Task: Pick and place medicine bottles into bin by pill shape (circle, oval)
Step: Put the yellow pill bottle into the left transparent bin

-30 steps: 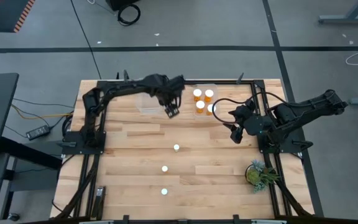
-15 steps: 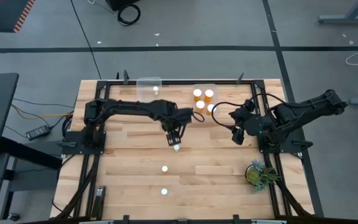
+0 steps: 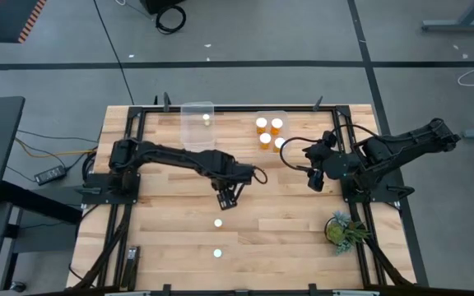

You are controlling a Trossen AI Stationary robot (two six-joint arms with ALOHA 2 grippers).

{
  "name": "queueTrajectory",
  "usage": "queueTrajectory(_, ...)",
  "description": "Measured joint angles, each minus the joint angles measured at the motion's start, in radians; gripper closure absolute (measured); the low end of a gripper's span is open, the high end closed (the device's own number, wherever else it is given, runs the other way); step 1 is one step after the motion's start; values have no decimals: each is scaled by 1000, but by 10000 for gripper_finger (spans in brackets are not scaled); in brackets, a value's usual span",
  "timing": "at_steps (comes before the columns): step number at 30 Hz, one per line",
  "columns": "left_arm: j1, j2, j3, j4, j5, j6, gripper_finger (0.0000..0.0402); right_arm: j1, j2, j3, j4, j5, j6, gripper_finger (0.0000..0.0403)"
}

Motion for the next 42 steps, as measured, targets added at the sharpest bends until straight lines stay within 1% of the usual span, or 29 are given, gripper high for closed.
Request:
queueTrajectory(3,-9,0,-39,14,0,-11,173,0,0,0,0,0,-1,125)
queueTrajectory(8,-21,0,-86,82,3,-33,173,0,0,0,1,0,-2,125)
queueTrajectory(13,-34,10,-90,108,4,-31,173,0,0,0,1,0,4,125)
queueTrajectory(16,-47,15,-89,167,4,-28,173,0,0,0,1,0,3,125)
queueTrajectory(20,-60,32,-88,204,3,2,173,0,0,0,2,0,5,125)
queueTrajectory(26,-66,79,-89,221,-58,40,173,0,0,0,5,0,5,125)
queueTrajectory(31,-65,92,-89,245,-64,61,175,0,0,0,6,0,6,125)
queueTrajectory(35,-66,92,-89,257,-63,63,191,0,0,0,8,0,6,125)
queueTrajectory(42,-65,92,-88,260,-64,79,242,0,0,0,8,0,6,125)
